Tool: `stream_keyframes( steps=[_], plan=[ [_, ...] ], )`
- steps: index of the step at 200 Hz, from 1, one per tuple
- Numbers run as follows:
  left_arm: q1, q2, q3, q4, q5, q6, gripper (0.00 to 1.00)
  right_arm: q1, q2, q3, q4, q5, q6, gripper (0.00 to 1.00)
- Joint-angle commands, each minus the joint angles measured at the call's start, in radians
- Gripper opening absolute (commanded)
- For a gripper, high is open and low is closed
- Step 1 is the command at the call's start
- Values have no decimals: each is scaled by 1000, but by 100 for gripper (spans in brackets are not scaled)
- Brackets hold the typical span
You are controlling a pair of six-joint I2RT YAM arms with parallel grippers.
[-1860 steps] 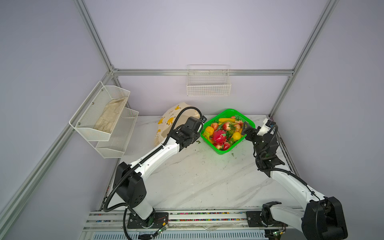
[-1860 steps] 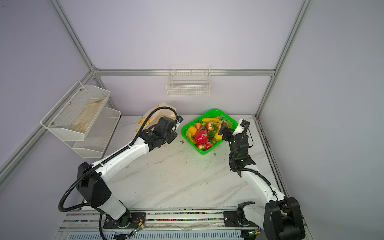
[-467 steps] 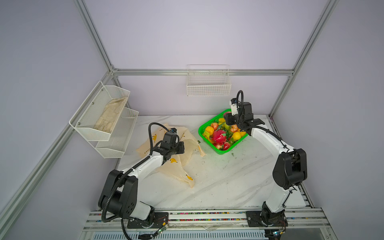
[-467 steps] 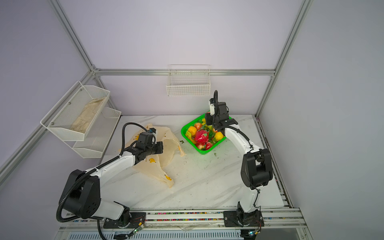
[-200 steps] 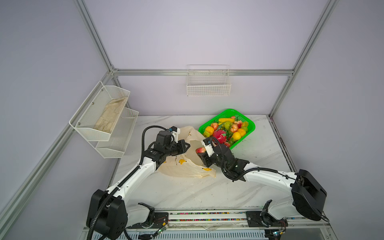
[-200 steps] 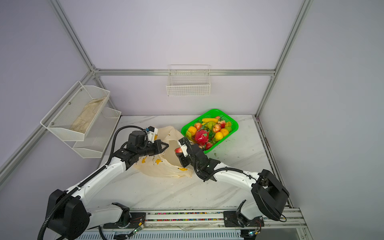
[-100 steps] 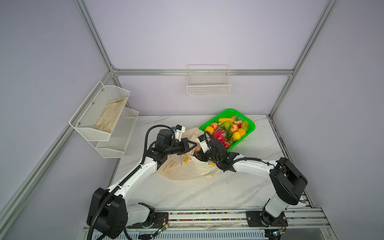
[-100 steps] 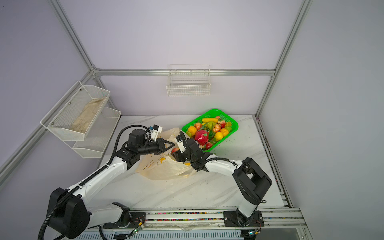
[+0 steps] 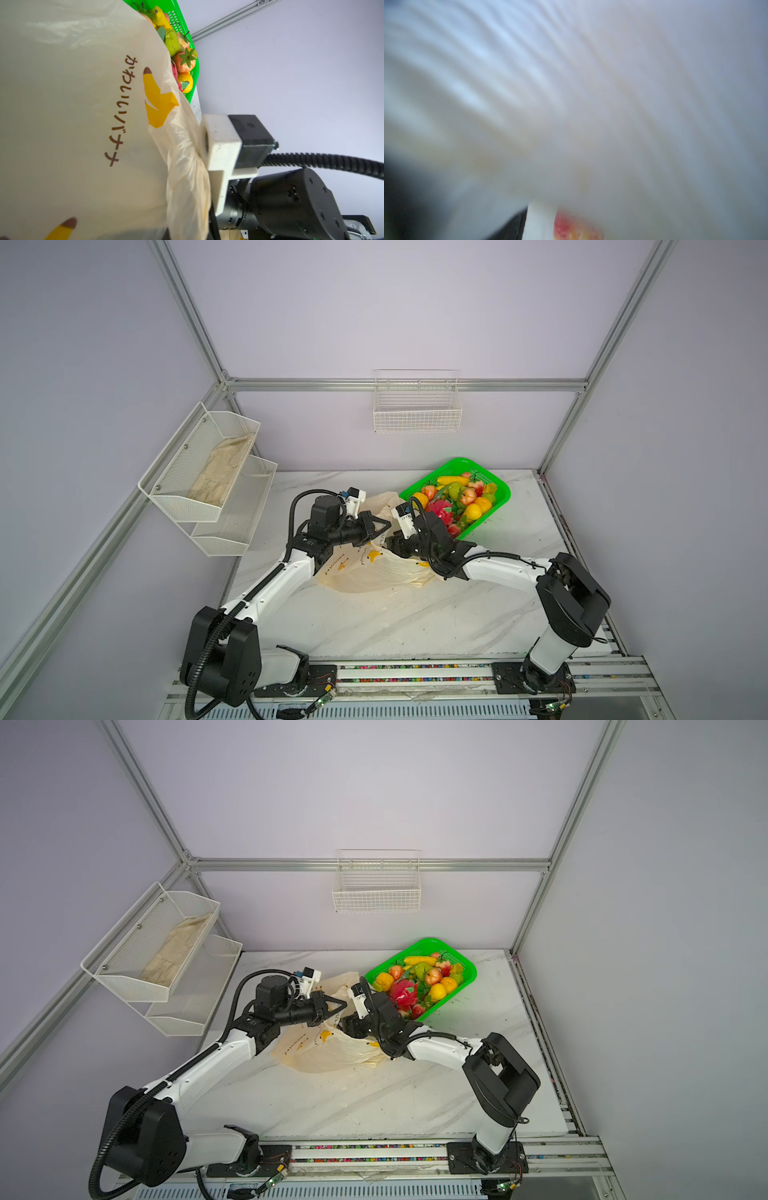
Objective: Place the fake fruits into the plastic bag and tie a complex knot
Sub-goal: 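Release the pear inside the bag and withdraw the right gripper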
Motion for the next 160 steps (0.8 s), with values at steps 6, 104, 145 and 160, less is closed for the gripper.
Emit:
stream_keyframes(
  steps=[6, 104, 145, 160],
  plan=[
    [50, -5, 38, 17, 27, -26, 0, -13, -94, -27, -49, -29, -49, 76],
    [176, 78, 143, -152, 91, 15, 0, -152, -469, -113, -105, -209, -98, 75],
    [179, 131, 179, -176, 88, 11, 0, -456, -441, -68, -177, -61, 2, 81],
    [179, 132, 181, -172, 85, 17, 0, -496, -372, -8, -226, 76, -38, 83]
  ],
)
